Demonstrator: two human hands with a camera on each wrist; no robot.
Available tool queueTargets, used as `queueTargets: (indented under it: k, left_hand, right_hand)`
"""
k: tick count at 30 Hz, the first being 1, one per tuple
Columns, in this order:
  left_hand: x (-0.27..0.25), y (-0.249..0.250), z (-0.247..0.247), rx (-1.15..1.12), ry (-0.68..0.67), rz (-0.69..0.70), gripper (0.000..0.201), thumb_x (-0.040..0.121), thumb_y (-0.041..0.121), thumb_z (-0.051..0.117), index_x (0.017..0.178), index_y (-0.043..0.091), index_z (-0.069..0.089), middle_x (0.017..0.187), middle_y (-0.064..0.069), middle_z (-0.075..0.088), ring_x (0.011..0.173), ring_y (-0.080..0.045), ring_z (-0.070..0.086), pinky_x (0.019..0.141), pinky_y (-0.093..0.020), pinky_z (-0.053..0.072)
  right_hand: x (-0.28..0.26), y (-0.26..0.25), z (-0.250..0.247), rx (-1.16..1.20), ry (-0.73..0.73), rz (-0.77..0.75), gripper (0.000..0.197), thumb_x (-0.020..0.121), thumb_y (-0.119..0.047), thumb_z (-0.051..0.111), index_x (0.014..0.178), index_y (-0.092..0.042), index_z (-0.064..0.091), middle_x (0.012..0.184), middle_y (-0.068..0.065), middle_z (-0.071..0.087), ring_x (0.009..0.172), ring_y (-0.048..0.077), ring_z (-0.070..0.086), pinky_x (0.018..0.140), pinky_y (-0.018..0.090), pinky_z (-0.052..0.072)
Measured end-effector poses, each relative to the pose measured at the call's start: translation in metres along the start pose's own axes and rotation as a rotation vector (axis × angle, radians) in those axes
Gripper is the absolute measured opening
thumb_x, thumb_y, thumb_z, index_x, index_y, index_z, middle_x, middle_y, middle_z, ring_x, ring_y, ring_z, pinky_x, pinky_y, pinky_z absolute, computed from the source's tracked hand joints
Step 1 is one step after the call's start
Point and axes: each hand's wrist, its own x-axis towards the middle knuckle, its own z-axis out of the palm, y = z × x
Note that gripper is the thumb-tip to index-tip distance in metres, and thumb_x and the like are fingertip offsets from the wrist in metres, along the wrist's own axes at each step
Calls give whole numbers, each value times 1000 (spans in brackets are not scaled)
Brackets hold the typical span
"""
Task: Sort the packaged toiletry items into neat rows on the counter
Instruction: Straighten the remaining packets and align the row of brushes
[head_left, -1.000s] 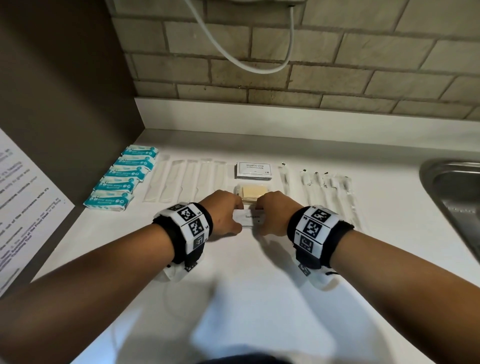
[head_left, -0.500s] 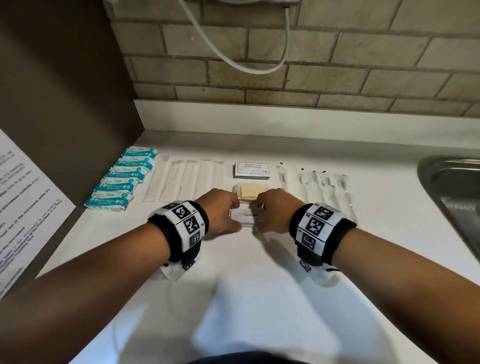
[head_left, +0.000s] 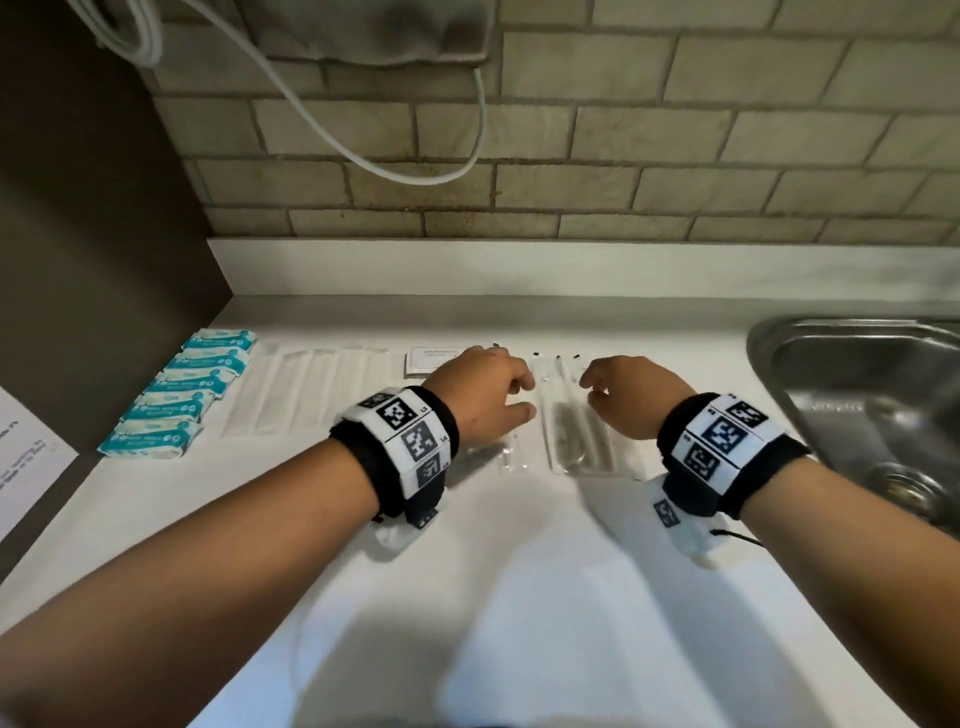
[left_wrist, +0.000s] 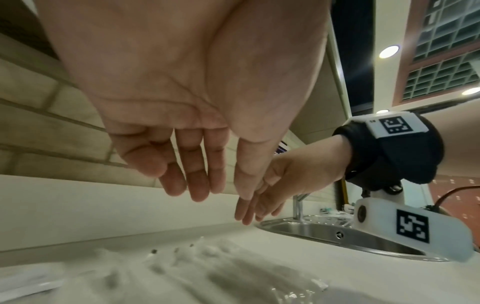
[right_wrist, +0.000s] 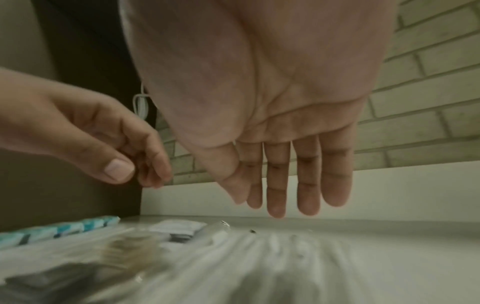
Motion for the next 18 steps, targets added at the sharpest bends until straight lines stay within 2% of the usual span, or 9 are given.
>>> queueTargets:
  k: [3, 6, 10, 11, 13, 15, 18]
  left_hand:
    - [22, 33, 22, 102, -56, 62, 40, 91, 41, 56, 128, 26, 57, 129, 3, 55, 124, -22, 41, 102, -37, 37]
    - [39, 56, 49, 176, -129, 70, 49, 90, 43, 55, 137, 26, 50, 143, 2, 48, 134, -24, 33, 109, -39, 27]
    - [47, 76, 76, 267, -221, 42, 62, 93, 48, 49, 148, 23, 34, 157, -1, 29, 148, -28, 9, 118, -43, 6]
    - [48, 78, 80, 290, -237, 38, 64, 93, 49, 47, 149, 22, 30, 158, -2, 27, 148, -29, 6, 118, -45, 3]
    - [51, 83, 88, 325, -265, 24, 67, 93, 52, 45, 150, 20, 27, 158, -2, 25, 149, -30, 2, 118, -47, -2]
    - [55, 84, 94, 365, -289, -1, 67, 93, 54, 44, 149, 21, 30, 159, 0, 24, 149, -30, 2, 117, -50, -3]
    - [60, 87, 97, 379, -282, -16, 64, 91, 55, 45, 146, 23, 35, 157, 3, 27, 149, -27, 3, 115, -52, -4]
  right_hand:
    - [-6, 32, 3, -66, -80, 51, 47, 94, -15, 43, 140, -24, 44, 143, 2, 50, 126, 23, 51, 103, 35, 44]
    - [-10, 48, 13, -151, -167, -14, 52, 97, -12, 42, 148, -17, 33, 151, 8, 39, 135, 26, 43, 110, 36, 38]
    - [-12, 63, 23, -213, -234, -114, 59, 101, -18, 37, 155, -14, 13, 162, 6, 8, 149, 26, 14, 120, 37, 15]
    - [-13, 66, 24, -222, -247, -127, 58, 102, -19, 35, 154, -12, 13, 163, 6, 6, 149, 25, 11, 119, 35, 12]
    - [-14, 73, 24, -188, -236, -127, 55, 101, -21, 34, 153, -10, 17, 162, 9, 9, 148, 29, 15, 118, 35, 15]
    - [-13, 81, 23, -166, -220, -131, 55, 100, -22, 37, 151, -10, 20, 162, 11, 10, 147, 30, 18, 117, 36, 18]
    - [-11, 93, 19, -140, -220, -137, 57, 100, -20, 39, 152, -8, 18, 162, 10, 9, 149, 25, 13, 118, 32, 13]
